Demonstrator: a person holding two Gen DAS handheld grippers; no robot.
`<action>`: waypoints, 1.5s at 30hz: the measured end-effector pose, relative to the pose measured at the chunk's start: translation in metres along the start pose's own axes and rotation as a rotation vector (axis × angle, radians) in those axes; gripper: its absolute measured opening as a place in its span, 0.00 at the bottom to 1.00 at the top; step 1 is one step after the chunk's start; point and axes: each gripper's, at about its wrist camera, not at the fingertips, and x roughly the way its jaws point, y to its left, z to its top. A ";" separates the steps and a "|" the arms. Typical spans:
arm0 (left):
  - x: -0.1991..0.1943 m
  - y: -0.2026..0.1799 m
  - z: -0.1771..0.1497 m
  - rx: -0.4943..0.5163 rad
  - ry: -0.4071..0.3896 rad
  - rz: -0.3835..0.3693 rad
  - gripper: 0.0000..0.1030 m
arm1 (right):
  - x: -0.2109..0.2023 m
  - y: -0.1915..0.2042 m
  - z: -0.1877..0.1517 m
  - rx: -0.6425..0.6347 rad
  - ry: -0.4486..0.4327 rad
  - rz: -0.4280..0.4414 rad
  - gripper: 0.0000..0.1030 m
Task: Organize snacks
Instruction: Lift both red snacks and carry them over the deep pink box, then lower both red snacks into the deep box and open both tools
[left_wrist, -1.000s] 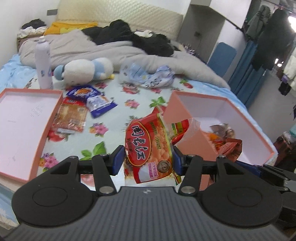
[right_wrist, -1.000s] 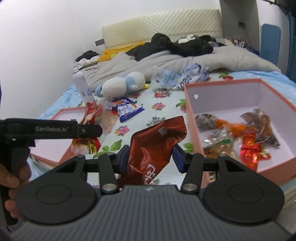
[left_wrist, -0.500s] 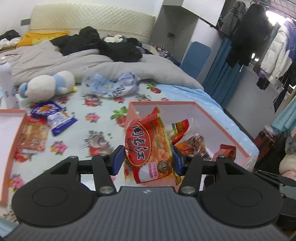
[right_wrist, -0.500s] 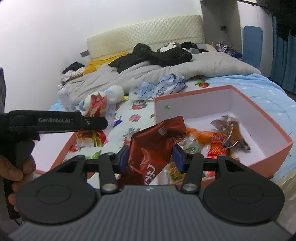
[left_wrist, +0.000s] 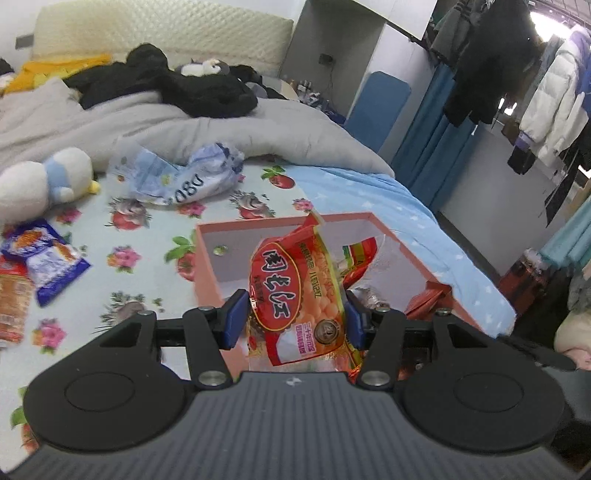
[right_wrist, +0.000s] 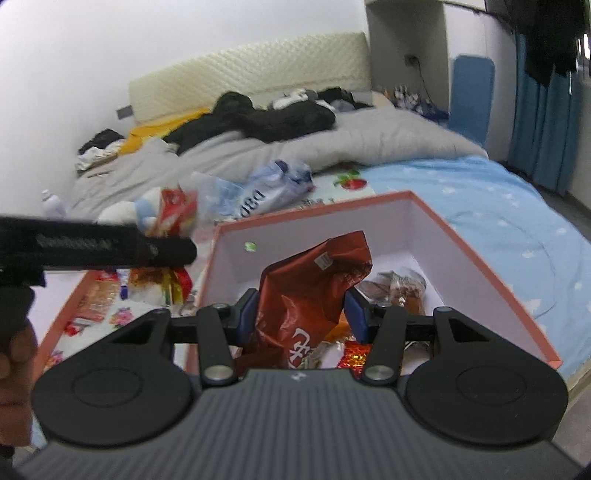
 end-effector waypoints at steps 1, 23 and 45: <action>0.007 0.001 0.001 -0.002 0.012 0.016 0.58 | 0.006 -0.004 0.000 0.009 0.010 -0.010 0.52; 0.038 -0.001 0.011 0.009 0.132 0.050 0.76 | 0.038 -0.035 -0.008 0.067 0.120 -0.042 0.68; -0.086 0.006 -0.023 0.012 -0.070 0.052 0.76 | -0.050 0.014 -0.016 0.057 -0.038 0.087 0.68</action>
